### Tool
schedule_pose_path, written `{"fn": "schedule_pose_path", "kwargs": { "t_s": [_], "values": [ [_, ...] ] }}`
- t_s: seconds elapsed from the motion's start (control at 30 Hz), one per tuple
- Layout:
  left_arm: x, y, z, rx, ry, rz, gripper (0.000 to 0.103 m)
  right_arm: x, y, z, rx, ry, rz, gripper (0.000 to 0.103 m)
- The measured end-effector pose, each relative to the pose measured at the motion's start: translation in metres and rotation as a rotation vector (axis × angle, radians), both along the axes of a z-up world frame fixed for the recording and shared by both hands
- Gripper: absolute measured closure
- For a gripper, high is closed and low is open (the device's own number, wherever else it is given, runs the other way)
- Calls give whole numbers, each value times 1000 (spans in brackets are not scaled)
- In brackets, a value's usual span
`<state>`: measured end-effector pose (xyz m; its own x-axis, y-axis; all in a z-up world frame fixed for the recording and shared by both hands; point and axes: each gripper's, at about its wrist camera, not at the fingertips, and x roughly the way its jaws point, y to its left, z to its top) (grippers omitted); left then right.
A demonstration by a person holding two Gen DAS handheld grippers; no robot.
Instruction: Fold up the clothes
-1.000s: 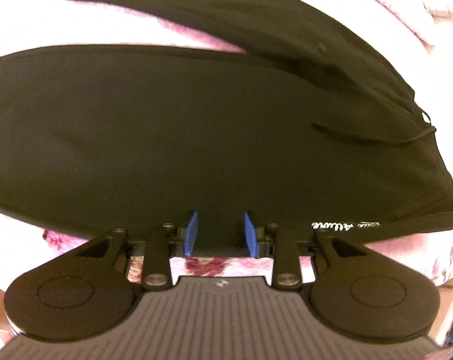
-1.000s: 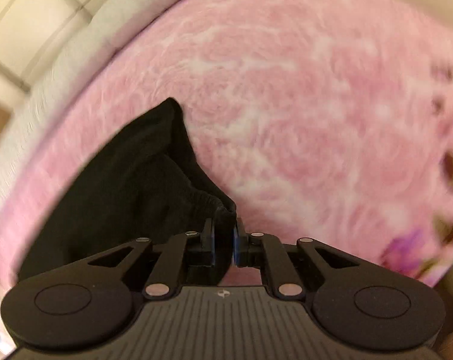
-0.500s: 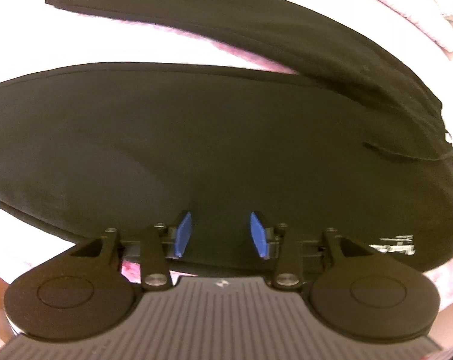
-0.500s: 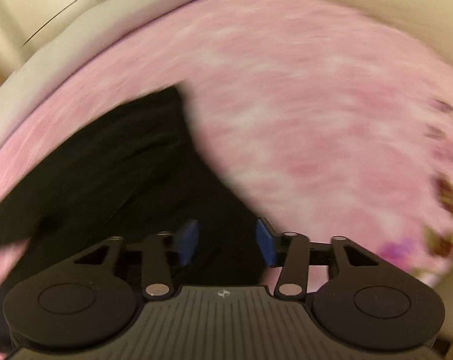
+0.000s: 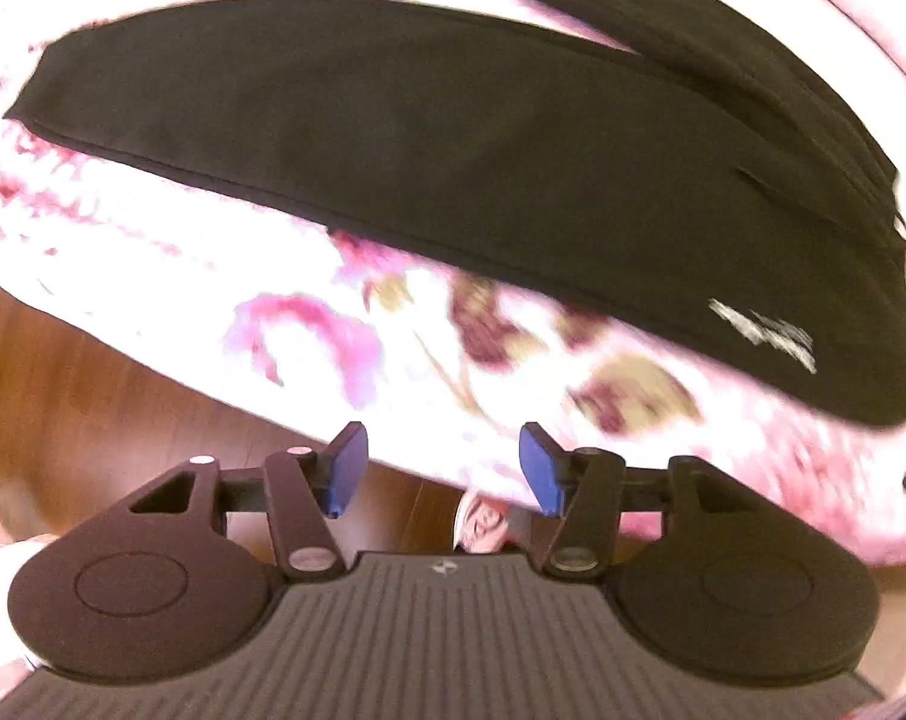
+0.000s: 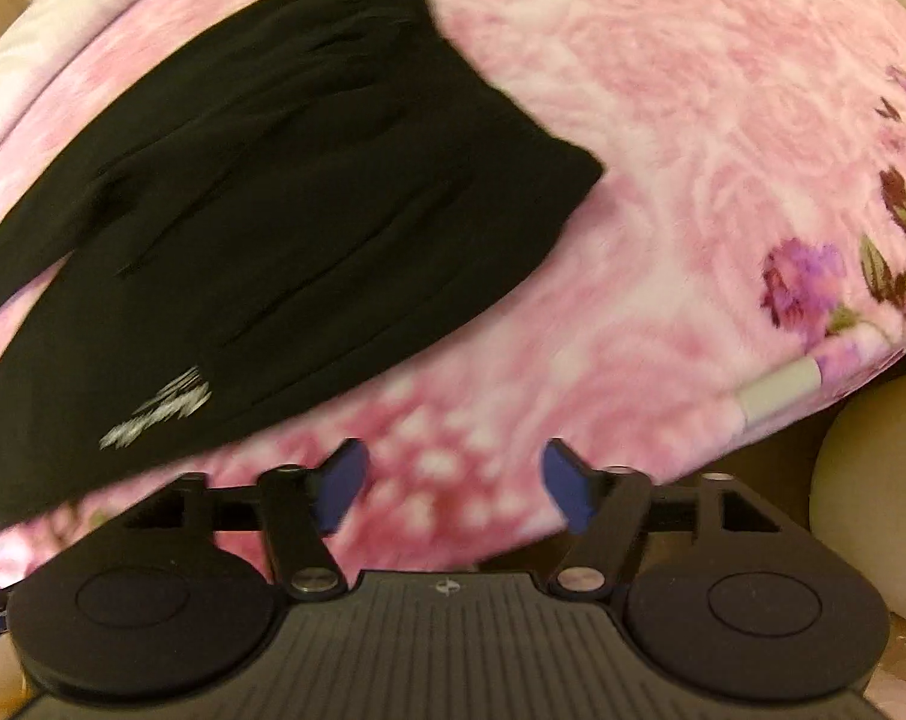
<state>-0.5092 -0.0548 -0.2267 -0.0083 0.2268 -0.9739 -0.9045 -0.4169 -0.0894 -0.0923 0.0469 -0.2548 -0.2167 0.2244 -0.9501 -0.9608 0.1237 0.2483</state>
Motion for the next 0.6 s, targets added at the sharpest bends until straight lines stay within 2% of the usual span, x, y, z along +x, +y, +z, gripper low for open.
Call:
{"fn": "schedule_pose_path", "kwargs": {
  "t_s": [0.07,0.17,0.33,0.47,0.6],
  "values": [
    [18,-7,28,35,17,-33,41,-5,-5,23,33,19,49,22],
    [40,-20,79,126,36,-79,38,-19,-20,61,78,-16,137,16],
    [67,-42,150,226,91,-119,36,-39,-59,128,192,-52,238,14],
    [89,-62,193,268,168,-157,30,-38,-89,171,252,-30,254,14],
    [111,-75,216,305,211,-188,27,-34,-107,193,277,-26,258,14]
  ]
}}
